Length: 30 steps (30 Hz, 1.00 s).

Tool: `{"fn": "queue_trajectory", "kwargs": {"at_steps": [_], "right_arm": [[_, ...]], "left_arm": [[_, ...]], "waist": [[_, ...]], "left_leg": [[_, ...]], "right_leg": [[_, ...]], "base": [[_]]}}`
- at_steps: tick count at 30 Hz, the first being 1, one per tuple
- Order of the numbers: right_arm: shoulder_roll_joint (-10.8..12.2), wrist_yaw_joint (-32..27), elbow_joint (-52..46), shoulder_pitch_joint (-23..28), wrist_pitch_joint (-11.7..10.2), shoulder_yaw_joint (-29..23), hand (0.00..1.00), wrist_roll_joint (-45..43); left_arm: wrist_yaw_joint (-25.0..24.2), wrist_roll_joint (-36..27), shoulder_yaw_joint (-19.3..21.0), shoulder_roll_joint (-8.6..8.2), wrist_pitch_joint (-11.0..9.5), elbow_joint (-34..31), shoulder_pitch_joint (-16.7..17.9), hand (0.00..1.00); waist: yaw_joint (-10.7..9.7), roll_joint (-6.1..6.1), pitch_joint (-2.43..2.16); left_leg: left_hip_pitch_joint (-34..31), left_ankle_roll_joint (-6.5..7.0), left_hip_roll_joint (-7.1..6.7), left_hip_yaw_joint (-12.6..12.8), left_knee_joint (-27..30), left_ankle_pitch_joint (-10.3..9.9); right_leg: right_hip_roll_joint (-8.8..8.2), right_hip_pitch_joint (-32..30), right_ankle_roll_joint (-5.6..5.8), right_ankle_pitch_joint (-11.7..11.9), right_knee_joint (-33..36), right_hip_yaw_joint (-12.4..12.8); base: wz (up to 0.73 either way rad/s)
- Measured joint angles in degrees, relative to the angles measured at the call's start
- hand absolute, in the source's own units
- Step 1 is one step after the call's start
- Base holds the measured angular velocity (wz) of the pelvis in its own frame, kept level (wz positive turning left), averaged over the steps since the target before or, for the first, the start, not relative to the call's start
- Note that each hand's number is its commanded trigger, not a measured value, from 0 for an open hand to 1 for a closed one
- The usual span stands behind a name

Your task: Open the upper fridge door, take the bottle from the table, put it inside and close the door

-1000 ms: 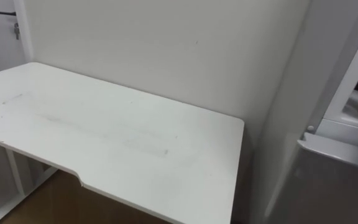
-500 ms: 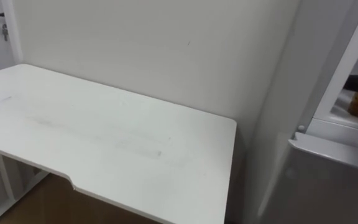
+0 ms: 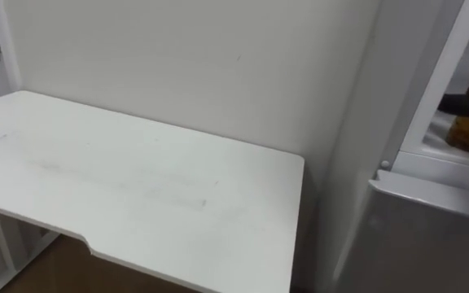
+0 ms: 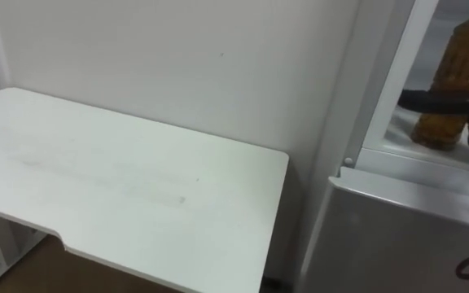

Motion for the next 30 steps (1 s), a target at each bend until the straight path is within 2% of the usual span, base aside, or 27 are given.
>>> {"fn": "queue_trajectory", "kwargs": {"at_steps": [21, 30], "right_arm": [[0.0, -0.5, -2.7, 0.0, -1.0, -1.4, 0.0, 0.2], [0.0, -0.7, -2.7, 0.0, -1.0, -1.5, 0.0, 3.5]], "left_arm": [[-0.1, 0.1, 0.0, -0.01, -0.3, 1.5, -2.0, 0.0], [-0.1, 0.0, 0.0, -0.02, -0.3, 1.6, -2.0, 0.0]], "waist": [[-1.4, 0.1, 0.0], [-1.6, 0.02, -0.03]], "left_leg": [[1.1, 0.03, 0.24, 2.2, -1.2, 0.0], [1.9, 0.05, 0.29, 2.8, -1.7, 0.0]], "right_leg": [[-0.03, -0.4, 0.0, 0.0, 0.0, 2.1], [-0.03, -0.2, 0.0, 0.0, 0.0, 3.0]], "base": [[-0.05], [-0.04]]}}
